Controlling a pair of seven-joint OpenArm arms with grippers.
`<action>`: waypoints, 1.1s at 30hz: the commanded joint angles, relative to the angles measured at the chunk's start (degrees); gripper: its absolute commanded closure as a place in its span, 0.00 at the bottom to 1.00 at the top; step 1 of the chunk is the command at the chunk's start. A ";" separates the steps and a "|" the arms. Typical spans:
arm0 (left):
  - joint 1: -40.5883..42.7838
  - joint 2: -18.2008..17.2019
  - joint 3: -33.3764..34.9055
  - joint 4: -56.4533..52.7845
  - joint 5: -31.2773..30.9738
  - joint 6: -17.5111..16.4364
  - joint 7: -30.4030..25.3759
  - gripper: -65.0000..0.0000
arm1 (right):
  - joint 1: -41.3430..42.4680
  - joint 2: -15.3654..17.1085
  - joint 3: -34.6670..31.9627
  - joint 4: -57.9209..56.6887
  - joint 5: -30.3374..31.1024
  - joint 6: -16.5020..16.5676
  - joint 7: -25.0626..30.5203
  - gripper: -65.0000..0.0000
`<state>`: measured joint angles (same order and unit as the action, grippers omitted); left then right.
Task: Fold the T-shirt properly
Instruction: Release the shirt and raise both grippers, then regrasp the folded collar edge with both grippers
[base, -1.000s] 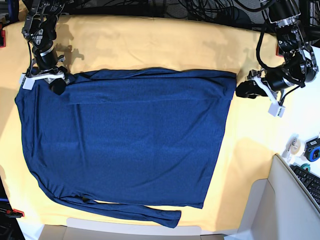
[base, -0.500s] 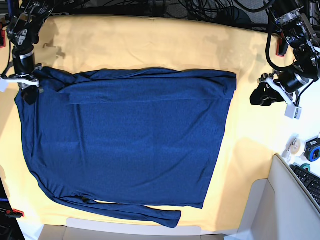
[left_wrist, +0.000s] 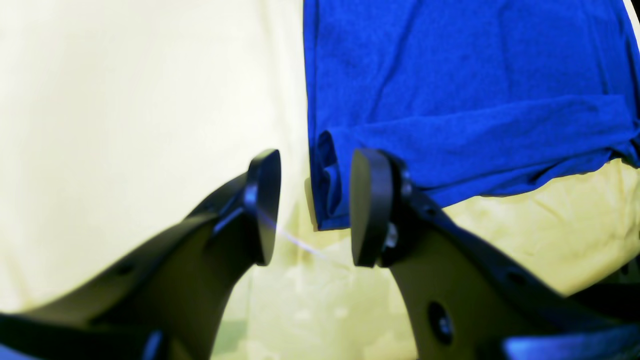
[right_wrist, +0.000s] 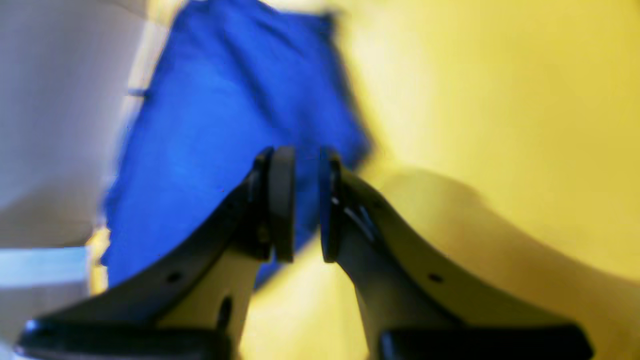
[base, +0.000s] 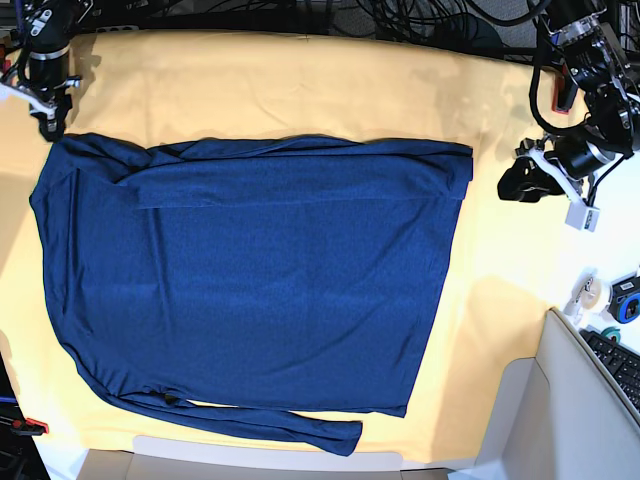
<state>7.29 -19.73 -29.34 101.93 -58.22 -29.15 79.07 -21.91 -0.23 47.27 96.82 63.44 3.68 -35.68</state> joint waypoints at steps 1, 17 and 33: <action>-0.56 -1.07 -0.15 0.88 -0.99 -0.26 -0.78 0.65 | 0.15 0.80 0.16 0.02 0.96 0.93 1.35 0.86; -0.48 -1.07 -0.06 0.88 -0.99 -0.26 -0.34 0.65 | 2.44 -0.43 -2.74 -3.06 1.31 -12.25 1.26 0.69; -0.39 -2.03 -0.15 0.88 -0.99 -0.17 -0.17 0.65 | 6.83 -0.17 -5.64 -6.57 0.96 -12.78 1.26 0.66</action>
<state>7.49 -20.25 -29.23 101.93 -58.22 -29.15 79.50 -14.98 -0.25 41.85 91.22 63.77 -8.36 -33.04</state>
